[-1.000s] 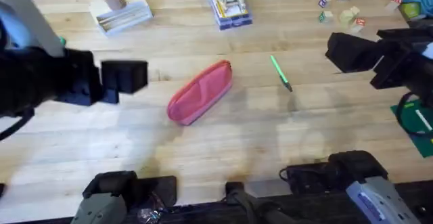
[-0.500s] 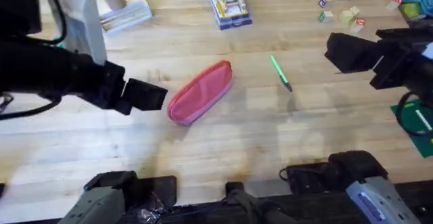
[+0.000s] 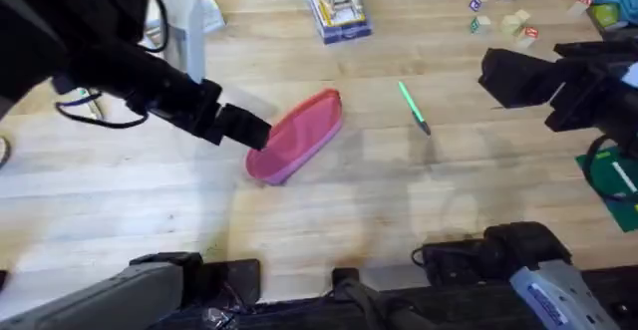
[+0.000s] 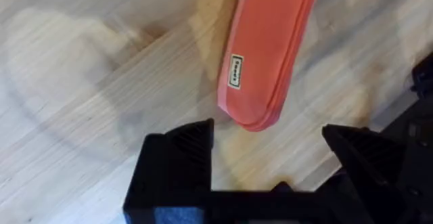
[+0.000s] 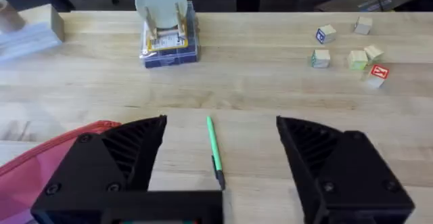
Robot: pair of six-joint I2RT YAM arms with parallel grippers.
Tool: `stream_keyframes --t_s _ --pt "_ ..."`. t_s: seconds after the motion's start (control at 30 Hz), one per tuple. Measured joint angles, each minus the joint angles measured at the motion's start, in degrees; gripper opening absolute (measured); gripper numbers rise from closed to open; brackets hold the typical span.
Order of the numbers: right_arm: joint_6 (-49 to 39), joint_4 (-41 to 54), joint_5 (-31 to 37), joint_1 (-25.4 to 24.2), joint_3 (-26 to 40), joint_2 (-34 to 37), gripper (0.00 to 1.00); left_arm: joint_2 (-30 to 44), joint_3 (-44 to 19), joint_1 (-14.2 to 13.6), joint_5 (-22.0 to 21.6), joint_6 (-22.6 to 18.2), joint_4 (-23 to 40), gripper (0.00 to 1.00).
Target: Unzip the bag, pick up the pens from the table one at a time and place them inside, then zip the bag closed.
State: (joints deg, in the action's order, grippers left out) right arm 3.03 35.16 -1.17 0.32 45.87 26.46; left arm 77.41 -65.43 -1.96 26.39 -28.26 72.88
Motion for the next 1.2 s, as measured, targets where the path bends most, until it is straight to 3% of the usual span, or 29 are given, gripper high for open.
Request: stream_keyframes --t_s 0.2,0.33,0.63,0.77,0.8,0.93,1.2 --pt "0.0 0.0 0.0 0.0 0.0 0.0 0.998 4.7 0.0 -6.4 -0.6 -2.0 -0.1 0.995" --pt "0.0 0.0 0.0 0.0 0.0 0.0 0.998 8.3 0.0 -8.5 -1.6 -2.6 -1.0 0.996" --pt "0.0 0.0 0.0 0.0 0.0 0.0 0.997 17.3 0.0 -8.7 -2.5 -1.6 -3.0 0.994" --pt "0.0 0.0 0.0 0.0 0.0 0.0 0.997 18.4 0.0 -8.7 -2.5 1.7 -4.3 0.994" --pt "0.0 0.0 0.0 0.0 0.0 0.0 0.997 18.4 0.0 -8.7 -2.6 4.9 -6.0 0.994" --pt "0.0 0.0 0.0 0.0 0.0 0.0 0.997 18.4 0.0 -8.6 -2.6 7.2 -6.9 0.994" --pt "-0.5 0.0 0.0 0.0 0.0 0.0 0.997 18.4 0.0 -8.6 -3.2 6.8 -6.9 0.995"
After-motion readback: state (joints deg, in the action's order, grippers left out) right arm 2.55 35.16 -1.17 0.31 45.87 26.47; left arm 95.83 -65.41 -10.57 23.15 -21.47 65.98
